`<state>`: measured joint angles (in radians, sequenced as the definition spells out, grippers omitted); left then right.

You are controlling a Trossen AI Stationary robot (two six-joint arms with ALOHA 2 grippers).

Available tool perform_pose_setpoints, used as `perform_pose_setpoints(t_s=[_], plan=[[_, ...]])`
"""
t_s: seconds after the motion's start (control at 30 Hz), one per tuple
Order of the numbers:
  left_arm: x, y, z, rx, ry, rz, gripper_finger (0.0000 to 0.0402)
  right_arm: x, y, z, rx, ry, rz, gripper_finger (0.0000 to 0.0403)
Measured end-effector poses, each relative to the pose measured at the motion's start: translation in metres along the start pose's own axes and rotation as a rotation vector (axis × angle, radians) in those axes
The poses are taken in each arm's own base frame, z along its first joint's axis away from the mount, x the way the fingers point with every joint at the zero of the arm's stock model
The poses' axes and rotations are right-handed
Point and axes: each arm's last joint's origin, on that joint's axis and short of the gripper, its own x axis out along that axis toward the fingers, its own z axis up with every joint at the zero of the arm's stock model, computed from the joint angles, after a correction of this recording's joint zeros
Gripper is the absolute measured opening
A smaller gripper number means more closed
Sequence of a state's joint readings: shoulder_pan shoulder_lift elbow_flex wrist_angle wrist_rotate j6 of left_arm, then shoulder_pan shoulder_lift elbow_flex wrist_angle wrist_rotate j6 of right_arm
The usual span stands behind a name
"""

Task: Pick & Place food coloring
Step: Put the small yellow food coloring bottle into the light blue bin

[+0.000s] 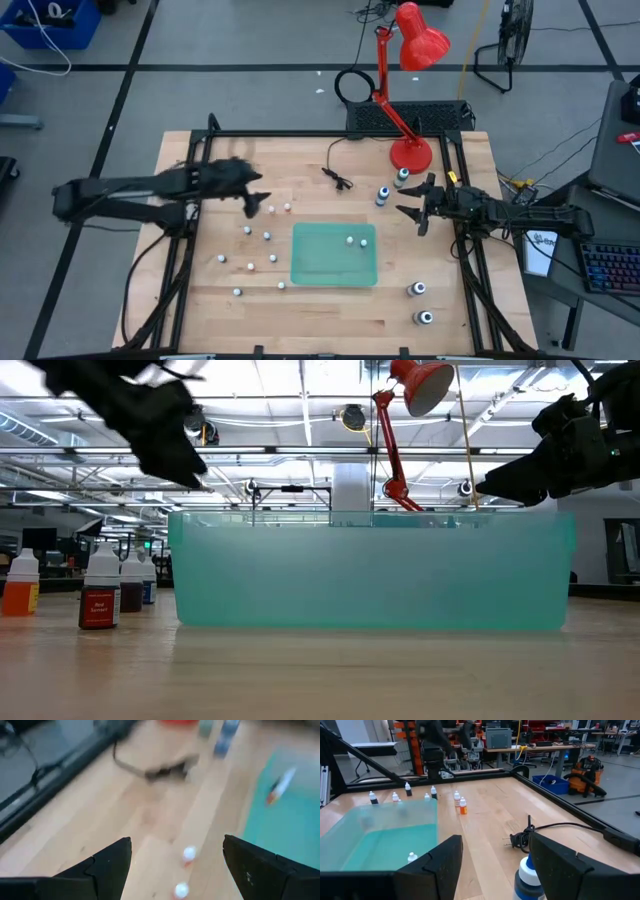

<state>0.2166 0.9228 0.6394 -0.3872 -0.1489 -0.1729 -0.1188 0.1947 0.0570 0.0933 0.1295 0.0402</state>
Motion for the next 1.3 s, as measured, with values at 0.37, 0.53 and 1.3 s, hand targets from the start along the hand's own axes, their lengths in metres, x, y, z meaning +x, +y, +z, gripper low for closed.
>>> perform_pose_setpoints(t_s=[0.37,0.53,1.3], plan=[[0.089,-0.031,0.022,0.319,0.342,-0.118,0.0310,0.000,0.000,0.000,0.000,0.000,0.001,0.0221],[0.113,-0.033,0.008,0.328,0.448,-0.099,0.0310,0.000,0.000,0.000,0.000,0.000,0.000,0.0221],[0.137,-0.033,-0.006,0.370,0.508,-0.048,0.0310,0.000,0.000,0.000,0.001,-0.002,0.000,0.0222]])
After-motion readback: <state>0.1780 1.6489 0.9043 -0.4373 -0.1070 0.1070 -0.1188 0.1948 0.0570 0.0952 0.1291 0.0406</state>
